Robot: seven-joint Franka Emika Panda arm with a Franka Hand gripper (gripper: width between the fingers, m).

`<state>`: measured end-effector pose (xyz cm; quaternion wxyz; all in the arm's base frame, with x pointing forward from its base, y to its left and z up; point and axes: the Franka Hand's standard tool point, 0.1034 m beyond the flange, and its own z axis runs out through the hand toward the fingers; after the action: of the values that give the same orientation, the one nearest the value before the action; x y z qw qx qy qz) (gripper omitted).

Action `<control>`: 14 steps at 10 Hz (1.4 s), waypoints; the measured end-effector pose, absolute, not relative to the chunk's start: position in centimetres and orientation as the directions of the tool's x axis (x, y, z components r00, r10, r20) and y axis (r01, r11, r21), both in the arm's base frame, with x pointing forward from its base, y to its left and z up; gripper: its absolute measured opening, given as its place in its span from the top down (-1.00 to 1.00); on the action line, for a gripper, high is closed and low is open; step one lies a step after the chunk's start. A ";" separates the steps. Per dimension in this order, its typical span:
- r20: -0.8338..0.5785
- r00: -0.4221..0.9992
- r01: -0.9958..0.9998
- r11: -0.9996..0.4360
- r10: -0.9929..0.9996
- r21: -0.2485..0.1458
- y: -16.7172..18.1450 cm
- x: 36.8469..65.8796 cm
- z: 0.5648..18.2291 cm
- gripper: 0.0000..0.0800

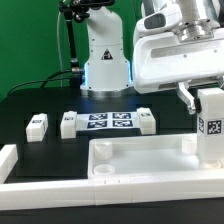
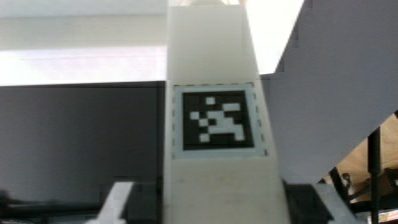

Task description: Assemble desk

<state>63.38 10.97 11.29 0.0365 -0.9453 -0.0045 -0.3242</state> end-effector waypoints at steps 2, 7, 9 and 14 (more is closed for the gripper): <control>0.608 0.794 0.032 -0.997 -0.015 -0.066 11.0 63.3 11.1 -0.37; 0.607 0.794 0.032 -0.997 -0.015 -0.066 11.0 63.3 11.1 -0.62; 0.607 0.794 0.032 -0.997 -0.015 -0.066 11.0 63.3 11.1 -0.62; 0.529 0.848 0.029 -0.995 -0.026 -0.095 9.9 64.7 15.8 -0.62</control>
Offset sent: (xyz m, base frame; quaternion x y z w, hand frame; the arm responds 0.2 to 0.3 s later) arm 0.0000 0.0000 0.0000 0.0000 0.0000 0.0000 1.0000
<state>64.67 9.85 15.80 0.0495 -0.9600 -0.0008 -0.2757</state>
